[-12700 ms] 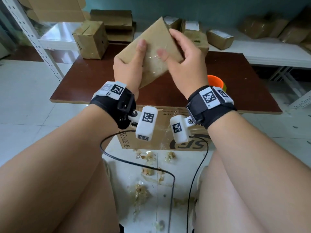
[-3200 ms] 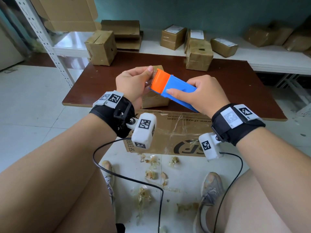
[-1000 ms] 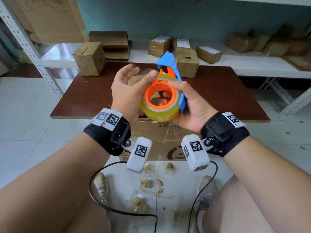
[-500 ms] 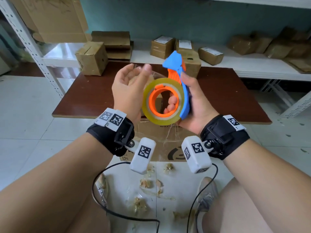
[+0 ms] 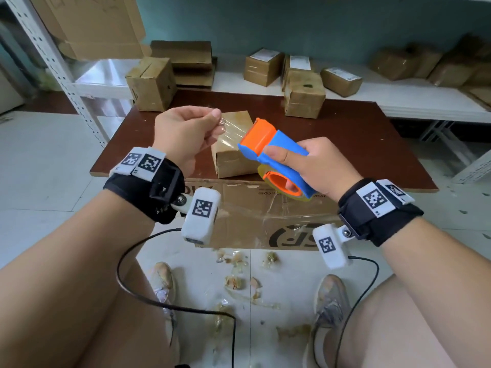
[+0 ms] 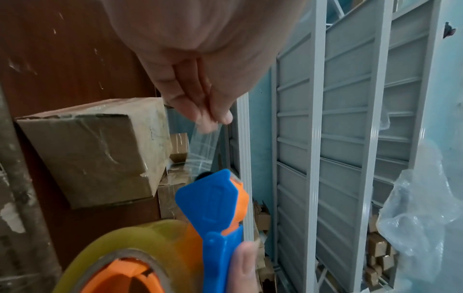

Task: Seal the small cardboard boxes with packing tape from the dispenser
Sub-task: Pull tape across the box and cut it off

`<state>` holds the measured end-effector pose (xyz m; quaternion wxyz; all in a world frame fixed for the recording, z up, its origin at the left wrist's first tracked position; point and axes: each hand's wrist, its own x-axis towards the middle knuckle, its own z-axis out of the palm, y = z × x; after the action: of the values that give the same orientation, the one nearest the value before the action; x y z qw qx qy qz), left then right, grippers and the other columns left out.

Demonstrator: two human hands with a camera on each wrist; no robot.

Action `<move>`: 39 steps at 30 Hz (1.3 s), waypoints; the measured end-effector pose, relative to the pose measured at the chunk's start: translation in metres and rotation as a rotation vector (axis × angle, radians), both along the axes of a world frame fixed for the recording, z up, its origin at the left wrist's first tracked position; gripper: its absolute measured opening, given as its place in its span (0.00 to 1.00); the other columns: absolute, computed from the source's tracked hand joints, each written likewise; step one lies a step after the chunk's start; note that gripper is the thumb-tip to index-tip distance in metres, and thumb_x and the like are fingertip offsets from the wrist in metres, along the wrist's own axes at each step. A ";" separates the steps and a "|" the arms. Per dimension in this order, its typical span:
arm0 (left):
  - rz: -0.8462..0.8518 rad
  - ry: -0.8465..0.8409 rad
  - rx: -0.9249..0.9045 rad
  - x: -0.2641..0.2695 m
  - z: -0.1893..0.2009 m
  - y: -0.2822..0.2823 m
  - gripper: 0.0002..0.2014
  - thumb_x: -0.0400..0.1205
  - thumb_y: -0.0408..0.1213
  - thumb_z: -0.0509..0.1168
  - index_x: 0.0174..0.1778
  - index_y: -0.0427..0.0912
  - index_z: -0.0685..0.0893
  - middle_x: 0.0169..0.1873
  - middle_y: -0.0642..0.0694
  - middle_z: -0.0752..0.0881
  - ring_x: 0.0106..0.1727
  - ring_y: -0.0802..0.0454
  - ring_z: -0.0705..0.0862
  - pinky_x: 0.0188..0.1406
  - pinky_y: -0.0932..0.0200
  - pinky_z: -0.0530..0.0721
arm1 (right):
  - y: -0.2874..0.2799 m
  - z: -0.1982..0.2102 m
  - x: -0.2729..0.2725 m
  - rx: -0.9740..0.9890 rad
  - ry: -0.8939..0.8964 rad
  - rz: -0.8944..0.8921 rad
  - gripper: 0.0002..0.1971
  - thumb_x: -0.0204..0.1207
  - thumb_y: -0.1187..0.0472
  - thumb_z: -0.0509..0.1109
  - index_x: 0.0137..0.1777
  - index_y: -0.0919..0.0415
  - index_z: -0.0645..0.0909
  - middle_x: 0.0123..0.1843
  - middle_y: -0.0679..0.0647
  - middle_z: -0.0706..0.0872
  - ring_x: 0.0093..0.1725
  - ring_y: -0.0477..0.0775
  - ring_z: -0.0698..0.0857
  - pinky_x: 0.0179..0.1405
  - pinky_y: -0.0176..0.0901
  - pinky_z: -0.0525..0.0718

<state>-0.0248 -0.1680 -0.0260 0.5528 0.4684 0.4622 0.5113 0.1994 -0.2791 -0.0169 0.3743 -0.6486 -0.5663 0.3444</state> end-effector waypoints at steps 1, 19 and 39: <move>0.005 0.002 0.004 0.000 0.000 -0.001 0.03 0.86 0.33 0.77 0.51 0.37 0.93 0.42 0.41 0.95 0.41 0.53 0.92 0.47 0.60 0.92 | -0.001 0.002 0.001 0.001 -0.046 0.008 0.32 0.67 0.27 0.79 0.29 0.57 0.77 0.24 0.54 0.87 0.25 0.52 0.88 0.23 0.37 0.78; 0.124 0.002 0.054 0.003 0.001 -0.019 0.04 0.86 0.30 0.75 0.48 0.34 0.94 0.45 0.37 0.95 0.35 0.56 0.91 0.29 0.74 0.79 | -0.004 0.007 0.026 0.057 -0.475 0.002 0.46 0.61 0.17 0.75 0.30 0.66 0.73 0.25 0.55 0.71 0.24 0.51 0.71 0.29 0.49 0.67; 0.256 -0.072 0.047 -0.022 0.007 -0.012 0.02 0.85 0.32 0.77 0.50 0.37 0.94 0.49 0.34 0.95 0.37 0.54 0.91 0.33 0.70 0.82 | -0.015 0.006 0.065 -0.011 -0.596 -0.016 0.50 0.61 0.17 0.75 0.34 0.74 0.76 0.26 0.61 0.71 0.24 0.52 0.70 0.28 0.48 0.64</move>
<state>-0.0467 -0.1799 -0.0188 0.4882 0.3999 0.4859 0.6046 0.2640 -0.2940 -0.0114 0.1908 -0.7276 -0.6441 0.1389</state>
